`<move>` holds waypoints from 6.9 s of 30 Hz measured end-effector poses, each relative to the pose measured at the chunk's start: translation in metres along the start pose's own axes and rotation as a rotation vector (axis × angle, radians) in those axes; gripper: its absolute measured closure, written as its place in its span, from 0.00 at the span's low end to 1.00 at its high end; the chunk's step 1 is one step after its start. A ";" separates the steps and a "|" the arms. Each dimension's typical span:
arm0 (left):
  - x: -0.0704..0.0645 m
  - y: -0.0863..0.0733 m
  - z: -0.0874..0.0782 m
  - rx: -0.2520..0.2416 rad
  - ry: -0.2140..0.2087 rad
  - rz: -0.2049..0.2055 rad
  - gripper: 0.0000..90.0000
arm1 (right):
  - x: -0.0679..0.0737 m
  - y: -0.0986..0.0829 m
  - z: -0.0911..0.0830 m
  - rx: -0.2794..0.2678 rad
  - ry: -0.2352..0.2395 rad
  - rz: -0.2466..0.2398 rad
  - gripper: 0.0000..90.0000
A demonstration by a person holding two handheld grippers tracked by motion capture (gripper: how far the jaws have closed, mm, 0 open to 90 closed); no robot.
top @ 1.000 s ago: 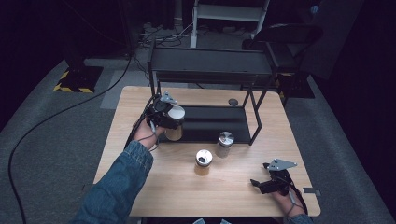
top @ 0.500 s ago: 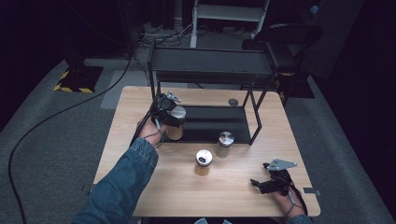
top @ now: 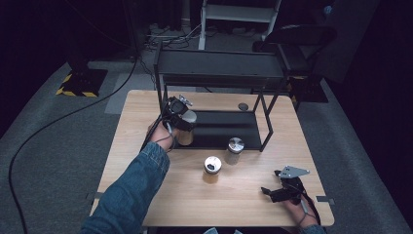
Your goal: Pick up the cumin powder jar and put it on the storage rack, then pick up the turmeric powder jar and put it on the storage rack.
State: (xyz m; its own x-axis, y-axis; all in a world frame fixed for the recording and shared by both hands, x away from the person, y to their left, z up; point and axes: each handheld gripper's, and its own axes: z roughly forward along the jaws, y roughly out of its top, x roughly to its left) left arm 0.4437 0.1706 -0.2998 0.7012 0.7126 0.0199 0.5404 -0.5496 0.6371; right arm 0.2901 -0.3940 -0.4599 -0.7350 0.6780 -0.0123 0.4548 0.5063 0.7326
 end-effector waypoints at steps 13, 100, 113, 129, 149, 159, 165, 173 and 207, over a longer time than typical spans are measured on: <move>0.002 0.006 0.014 0.001 -0.009 -0.013 0.37 | 0.001 0.000 0.000 0.000 -0.004 0.003 0.06; -0.050 -0.187 -0.044 -0.120 -0.048 -0.038 0.15 | 0.001 0.001 0.001 0.000 -0.003 0.002 0.06; -0.053 -0.204 -0.015 -0.041 -0.080 -0.060 0.16 | 0.001 0.001 0.001 0.000 -0.003 0.002 0.06; -0.066 -0.222 0.008 -0.042 -0.059 0.032 0.04 | 0.001 0.001 0.001 0.001 -0.004 0.002 0.06; -0.066 -0.227 0.010 -0.067 -0.058 0.029 0.01 | 0.007 0.003 0.003 0.001 -0.023 0.022 0.07; -0.066 -0.227 0.010 -0.067 -0.057 0.029 0.01 | 0.008 0.015 0.001 0.043 -0.015 0.001 0.06; -0.066 -0.227 0.010 -0.066 -0.057 0.029 0.01 | 0.009 0.027 -0.008 0.032 0.010 -0.002 0.06; -0.066 -0.227 0.010 -0.067 -0.057 0.029 0.01 | 0.015 0.044 -0.029 -0.009 0.008 -0.015 0.06; -0.065 -0.228 0.010 -0.067 -0.053 0.025 0.01 | 0.026 0.124 -0.046 -0.067 0.107 -0.108 0.06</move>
State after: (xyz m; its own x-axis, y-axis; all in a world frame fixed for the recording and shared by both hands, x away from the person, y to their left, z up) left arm 0.2789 0.2453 -0.4538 0.7386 0.6742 -0.0037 0.4915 -0.5348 0.6873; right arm 0.3043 -0.3382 -0.3387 -0.8289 0.5589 -0.0232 0.3382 0.5337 0.7751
